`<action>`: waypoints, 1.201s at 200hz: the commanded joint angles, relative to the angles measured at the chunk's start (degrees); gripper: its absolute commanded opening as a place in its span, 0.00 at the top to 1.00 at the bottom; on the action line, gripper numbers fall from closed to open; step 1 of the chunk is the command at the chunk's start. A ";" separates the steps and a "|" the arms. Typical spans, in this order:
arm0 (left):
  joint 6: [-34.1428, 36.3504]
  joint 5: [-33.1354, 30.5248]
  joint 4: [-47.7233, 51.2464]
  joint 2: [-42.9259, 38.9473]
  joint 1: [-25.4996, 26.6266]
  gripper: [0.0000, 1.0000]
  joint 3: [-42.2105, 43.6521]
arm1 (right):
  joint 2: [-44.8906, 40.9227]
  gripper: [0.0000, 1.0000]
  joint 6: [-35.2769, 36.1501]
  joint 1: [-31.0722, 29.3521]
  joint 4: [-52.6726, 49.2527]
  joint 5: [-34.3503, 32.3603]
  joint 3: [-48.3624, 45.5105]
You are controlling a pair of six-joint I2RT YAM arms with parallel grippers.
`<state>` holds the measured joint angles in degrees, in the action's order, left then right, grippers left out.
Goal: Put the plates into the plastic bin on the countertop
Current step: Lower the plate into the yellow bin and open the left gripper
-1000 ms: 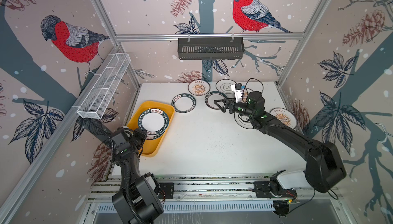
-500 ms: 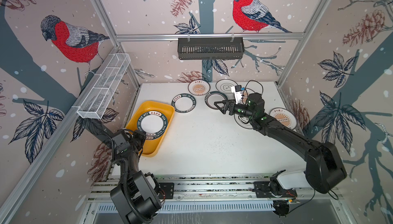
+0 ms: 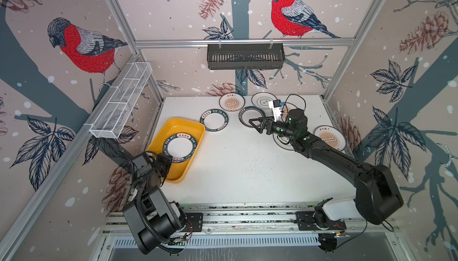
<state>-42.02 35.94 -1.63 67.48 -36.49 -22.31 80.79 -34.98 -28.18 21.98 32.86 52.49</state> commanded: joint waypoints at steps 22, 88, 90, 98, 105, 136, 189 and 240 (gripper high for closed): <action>1.93 -0.26 -1.69 -0.60 0.00 1.00 -0.28 | 0.46 0.00 -0.62 -0.19 2.00 -0.52 0.58; 2.02 -1.03 -1.62 0.35 -0.07 0.94 -0.24 | 1.14 0.00 -0.72 -0.16 1.87 -0.43 0.86; 1.98 -1.07 -1.62 0.30 -0.07 0.94 -0.27 | 1.21 0.00 -0.73 -0.13 1.94 -0.43 0.86; 1.96 -1.12 -1.65 0.43 -0.06 0.91 -0.27 | 1.15 0.00 -0.71 -0.17 1.89 -0.50 0.86; 1.92 -1.17 -1.63 0.52 -0.04 0.90 -0.27 | 1.18 0.00 -0.70 -0.20 1.85 -0.51 0.85; 1.61 -1.08 -2.19 1.63 -0.02 0.79 -0.38 | 1.16 0.00 -0.79 -0.18 1.89 -0.65 0.86; 1.23 -1.64 -3.34 3.07 -0.07 0.62 -0.41 | 1.59 0.00 -1.97 -0.33 2.32 -0.95 0.69; 2.49 -4.08 0.23 2.30 -0.05 0.32 -1.32 | 1.16 0.00 -1.67 -0.46 2.11 -1.91 0.07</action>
<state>-40.51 34.50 -3.95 70.30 -36.49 -22.65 82.37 -36.25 -28.49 22.72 31.53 52.66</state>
